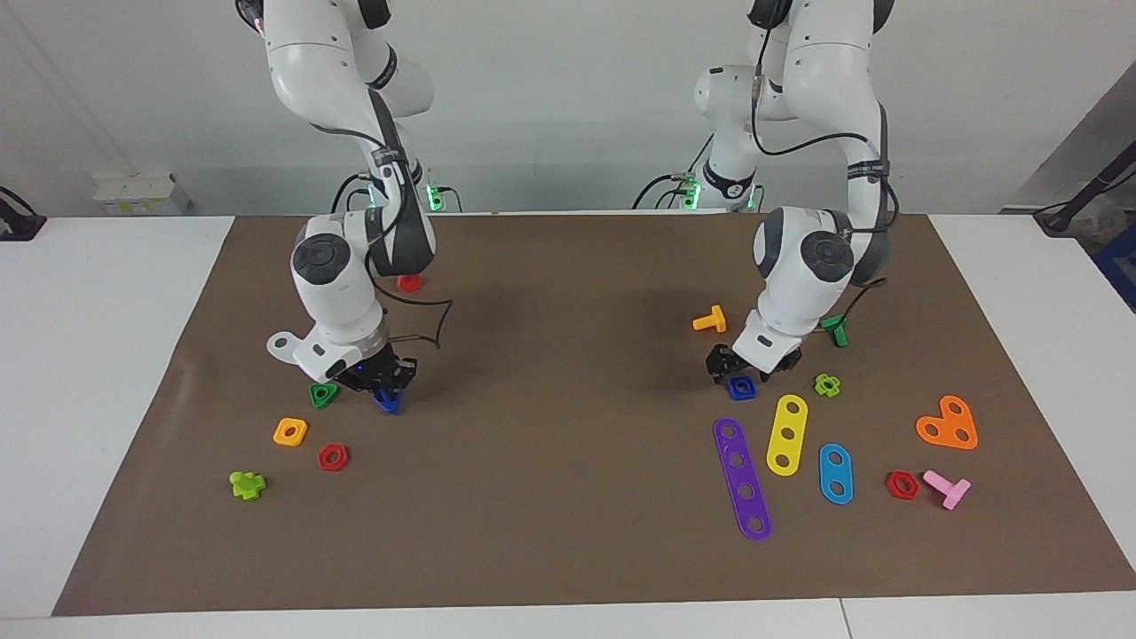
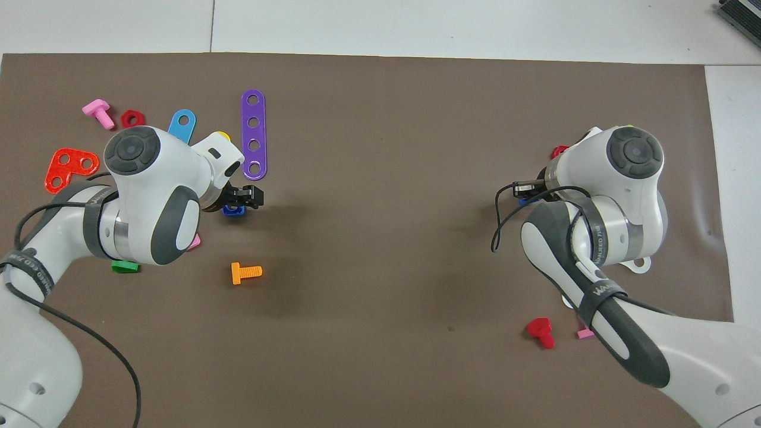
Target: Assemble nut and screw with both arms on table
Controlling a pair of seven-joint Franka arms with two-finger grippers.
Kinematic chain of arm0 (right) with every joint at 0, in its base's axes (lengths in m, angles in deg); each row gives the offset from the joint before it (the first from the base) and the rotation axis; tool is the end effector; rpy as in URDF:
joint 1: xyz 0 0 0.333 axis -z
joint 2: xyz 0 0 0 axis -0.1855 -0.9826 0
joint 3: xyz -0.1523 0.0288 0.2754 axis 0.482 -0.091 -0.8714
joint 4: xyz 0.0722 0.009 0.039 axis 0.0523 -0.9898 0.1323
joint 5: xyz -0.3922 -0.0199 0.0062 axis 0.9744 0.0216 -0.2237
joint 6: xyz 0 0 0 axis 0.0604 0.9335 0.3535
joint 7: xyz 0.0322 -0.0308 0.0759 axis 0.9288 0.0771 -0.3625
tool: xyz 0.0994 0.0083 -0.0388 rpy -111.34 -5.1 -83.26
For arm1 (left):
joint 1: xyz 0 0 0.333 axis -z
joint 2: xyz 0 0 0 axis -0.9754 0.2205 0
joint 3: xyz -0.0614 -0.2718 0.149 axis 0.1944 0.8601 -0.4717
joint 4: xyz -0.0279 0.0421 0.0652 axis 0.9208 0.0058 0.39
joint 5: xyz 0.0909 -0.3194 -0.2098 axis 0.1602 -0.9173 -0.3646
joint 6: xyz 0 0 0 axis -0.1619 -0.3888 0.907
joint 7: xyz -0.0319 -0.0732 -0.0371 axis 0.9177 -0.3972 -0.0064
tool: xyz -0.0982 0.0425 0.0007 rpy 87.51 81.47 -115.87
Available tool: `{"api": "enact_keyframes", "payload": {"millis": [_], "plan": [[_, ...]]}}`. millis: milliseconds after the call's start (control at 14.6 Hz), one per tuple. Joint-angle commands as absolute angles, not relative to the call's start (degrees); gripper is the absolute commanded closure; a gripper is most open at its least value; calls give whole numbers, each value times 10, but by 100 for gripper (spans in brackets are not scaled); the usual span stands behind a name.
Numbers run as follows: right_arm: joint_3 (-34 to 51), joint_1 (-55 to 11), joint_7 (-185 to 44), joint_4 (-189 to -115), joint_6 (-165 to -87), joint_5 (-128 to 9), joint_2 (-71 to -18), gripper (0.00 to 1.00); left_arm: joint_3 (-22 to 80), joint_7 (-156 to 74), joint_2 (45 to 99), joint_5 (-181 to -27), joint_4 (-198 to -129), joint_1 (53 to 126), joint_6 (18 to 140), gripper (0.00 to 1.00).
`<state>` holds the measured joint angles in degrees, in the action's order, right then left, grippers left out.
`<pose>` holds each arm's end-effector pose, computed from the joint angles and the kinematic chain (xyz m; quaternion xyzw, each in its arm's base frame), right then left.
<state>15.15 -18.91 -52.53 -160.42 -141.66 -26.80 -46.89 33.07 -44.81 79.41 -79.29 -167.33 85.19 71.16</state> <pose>0.6098 0.0925 0.3275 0.9995 0.0041 0.0302 0.0089 0.5865 -0.1520 0.3148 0.9995 -0.0179 -0.0088 0.0228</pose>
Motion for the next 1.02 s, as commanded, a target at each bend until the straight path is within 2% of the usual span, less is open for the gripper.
{"api": "enact_keyframes", "payload": {"millis": [0, 478, 615, 752, 957], "plan": [[147, -237, -431, -1592, -1423, -268, -467, 100, 323, -443, 793, -763, -1687, 852, 728, 11], [147, -358, -223, -1549, -1448, -262, -500, 100, 323, -437, 812, -752, -1693, 852, 768, 24], [148, -379, -189, -1522, -1448, -256, -521, 100, 322, -441, 812, -752, -1693, 851, 767, 38], [149, -407, -158, -1487, -1442, -256, -549, 100, 322, -441, 812, -752, -1693, 853, 763, 58], [149, -436, -99, -1456, -1441, -225, -582, 100, 322, -440, 812, -739, -1690, 856, 756, 81]]}}
